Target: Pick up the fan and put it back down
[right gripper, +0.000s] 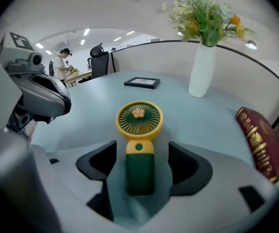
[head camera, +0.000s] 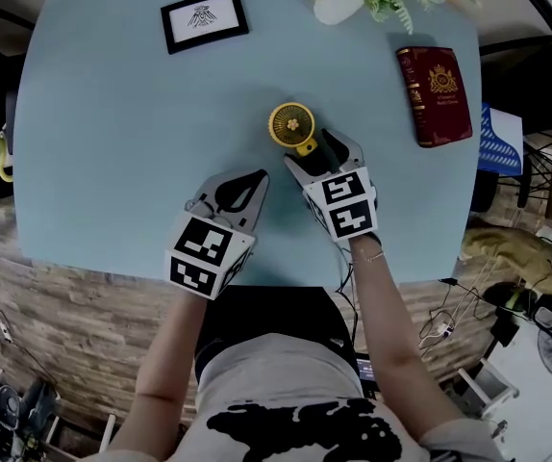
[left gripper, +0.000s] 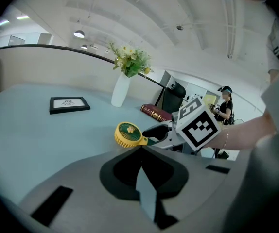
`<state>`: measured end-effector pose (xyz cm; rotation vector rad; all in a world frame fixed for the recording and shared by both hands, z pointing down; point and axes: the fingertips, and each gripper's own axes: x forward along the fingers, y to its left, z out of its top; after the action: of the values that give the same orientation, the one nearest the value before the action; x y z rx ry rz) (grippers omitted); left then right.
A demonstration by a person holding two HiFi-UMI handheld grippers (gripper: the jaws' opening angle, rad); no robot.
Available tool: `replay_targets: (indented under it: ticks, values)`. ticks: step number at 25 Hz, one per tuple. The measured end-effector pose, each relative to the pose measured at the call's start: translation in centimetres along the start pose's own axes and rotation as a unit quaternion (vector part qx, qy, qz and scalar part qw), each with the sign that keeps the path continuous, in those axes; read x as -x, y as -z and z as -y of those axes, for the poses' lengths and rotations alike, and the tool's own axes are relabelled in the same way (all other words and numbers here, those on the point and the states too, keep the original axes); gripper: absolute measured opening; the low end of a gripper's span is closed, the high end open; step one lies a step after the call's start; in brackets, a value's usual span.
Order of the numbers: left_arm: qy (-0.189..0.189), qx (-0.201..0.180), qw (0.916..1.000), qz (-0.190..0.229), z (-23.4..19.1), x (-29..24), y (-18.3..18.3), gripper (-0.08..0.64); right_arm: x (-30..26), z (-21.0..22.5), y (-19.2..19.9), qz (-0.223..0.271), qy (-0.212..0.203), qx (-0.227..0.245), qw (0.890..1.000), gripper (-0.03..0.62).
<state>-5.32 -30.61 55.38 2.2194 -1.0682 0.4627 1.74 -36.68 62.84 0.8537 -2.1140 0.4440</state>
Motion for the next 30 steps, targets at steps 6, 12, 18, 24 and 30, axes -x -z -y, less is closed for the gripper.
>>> replay_targets:
  ticks: [6,12,18,24,30]
  values:
    - [0.003,-0.016,0.9998,0.013,1.3,0.5,-1.2,0.011,3.6,-0.8,-1.5,0.051,-0.005,-0.001,0.999,0.305]
    - [0.002,-0.061,0.998,0.019,2.8,1.8,-3.1,0.011,8.7,-1.7,-3.6,0.117,-0.017,-0.019,0.993,0.258]
    - [-0.009,-0.078,0.9961,0.039,4.0,3.4,-4.9,0.011,14.0,-1.7,-6.8,0.192,-0.031,-0.054,0.979,0.23]
    - [-0.009,-0.097,0.9926,0.072,5.7,5.4,-7.4,0.011,18.9,-2.9,-10.2,0.266,-0.04,-0.045,0.962,0.172]
    - [-0.003,-0.122,0.9871,0.104,7.4,6.5,-9.9,0.011,21.8,-3.6,-11.9,0.303,-0.035,-0.038,0.952,0.089]
